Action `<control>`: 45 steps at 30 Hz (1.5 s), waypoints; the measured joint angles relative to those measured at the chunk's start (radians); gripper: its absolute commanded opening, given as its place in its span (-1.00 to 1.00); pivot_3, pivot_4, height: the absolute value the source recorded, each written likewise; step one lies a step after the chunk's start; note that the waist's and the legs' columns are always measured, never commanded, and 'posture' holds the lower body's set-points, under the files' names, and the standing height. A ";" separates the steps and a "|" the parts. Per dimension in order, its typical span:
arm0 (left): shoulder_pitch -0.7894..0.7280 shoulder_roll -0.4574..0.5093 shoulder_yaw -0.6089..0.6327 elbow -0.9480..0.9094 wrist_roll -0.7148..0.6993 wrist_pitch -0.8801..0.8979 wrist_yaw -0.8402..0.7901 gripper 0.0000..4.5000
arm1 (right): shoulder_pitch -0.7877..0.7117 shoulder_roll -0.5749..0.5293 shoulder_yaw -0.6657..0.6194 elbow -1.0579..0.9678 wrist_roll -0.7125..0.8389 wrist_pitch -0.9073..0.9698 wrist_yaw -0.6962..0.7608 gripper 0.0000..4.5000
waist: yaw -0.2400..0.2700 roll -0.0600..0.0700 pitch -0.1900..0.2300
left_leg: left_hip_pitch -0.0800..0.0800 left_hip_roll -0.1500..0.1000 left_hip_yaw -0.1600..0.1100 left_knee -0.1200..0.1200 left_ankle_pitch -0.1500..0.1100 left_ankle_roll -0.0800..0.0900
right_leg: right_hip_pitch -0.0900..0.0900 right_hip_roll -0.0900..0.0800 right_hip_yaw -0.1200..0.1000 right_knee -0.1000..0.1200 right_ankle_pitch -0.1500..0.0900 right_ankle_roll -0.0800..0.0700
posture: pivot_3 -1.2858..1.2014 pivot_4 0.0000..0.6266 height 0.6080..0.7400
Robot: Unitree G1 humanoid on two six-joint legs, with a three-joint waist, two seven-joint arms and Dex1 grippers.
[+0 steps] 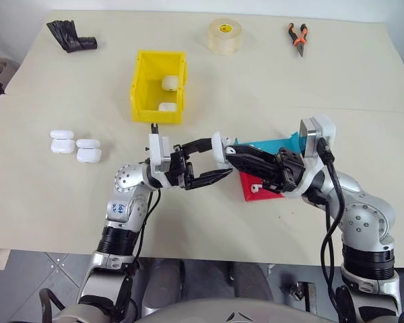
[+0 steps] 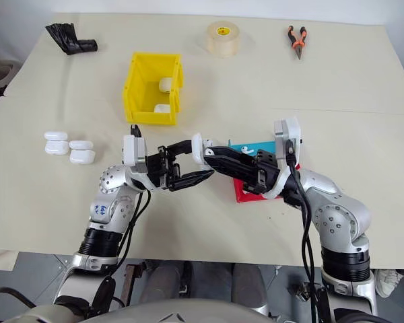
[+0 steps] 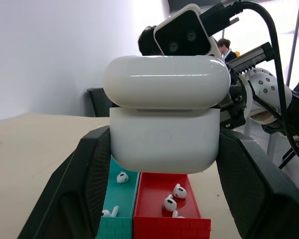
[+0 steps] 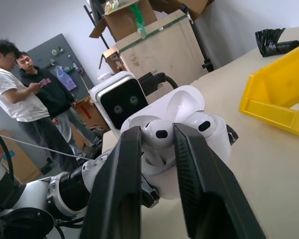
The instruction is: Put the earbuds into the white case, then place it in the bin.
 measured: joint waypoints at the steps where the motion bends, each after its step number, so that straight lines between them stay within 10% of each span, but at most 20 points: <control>1: 0.000 0.000 0.003 0.003 0.000 0.000 0.003 0.23 | -0.005 -0.001 0.003 0.002 0.000 0.001 0.001 -0.01 | 0.000 0.000 0.000 | 0.000 0.000 0.000 0.000 0.000 0.000 | 0.000 0.000 0.000 0.000 0.000 0.000 | 0.03 -0.52 1.00; 4: 0.000 0.000 0.012 0.005 0.000 0.001 0.014 0.23 | -0.028 -0.022 0.008 0.002 -0.001 -0.001 0.016 0.44 | 0.000 0.000 0.000 | 0.000 0.000 0.000 0.000 0.000 0.000 | 0.000 0.000 0.000 0.000 0.000 0.000 | 0.03 -0.52 1.00; 9: -0.001 0.070 0.006 -0.061 0.020 0.026 0.027 0.23 | -0.034 -0.133 0.007 0.016 -0.044 -0.002 0.049 0.44 | 0.004 0.000 0.000 | 0.000 0.000 0.000 0.000 0.000 0.000 | 0.000 0.000 0.000 -0.001 0.000 0.000 | 0.03 -0.52 1.00; 20: -0.065 0.314 -0.088 -0.126 0.264 0.197 0.119 0.23 | -0.158 -0.292 0.056 0.054 -0.160 -0.019 0.163 -0.98 | 0.019 0.000 0.000 | 0.000 0.000 0.001 -0.001 0.000 0.001 | 0.000 0.000 0.000 -0.001 0.000 0.000 | 0.03 -0.52 1.00; 30: -0.063 0.280 -0.149 -0.145 0.271 0.187 0.113 0.23 | -0.270 -0.183 0.244 0.086 -0.284 -0.014 0.109 -0.98 | 0.021 0.000 0.000 | -0.001 0.000 0.001 0.000 0.000 0.001 | 0.000 0.000 0.000 -0.001 0.000 0.000 | 0.03 -0.52 1.00; 45: -0.014 0.253 -0.077 -0.191 0.197 0.186 0.146 0.23 | -0.093 -0.274 0.162 0.143 -0.383 -0.137 0.181 -0.98 | 0.020 -0.001 0.000 | -0.001 0.000 0.001 -0.001 -0.001 0.001 | 0.000 0.000 0.000 -0.001 0.000 0.000 | 0.03 -0.52 1.00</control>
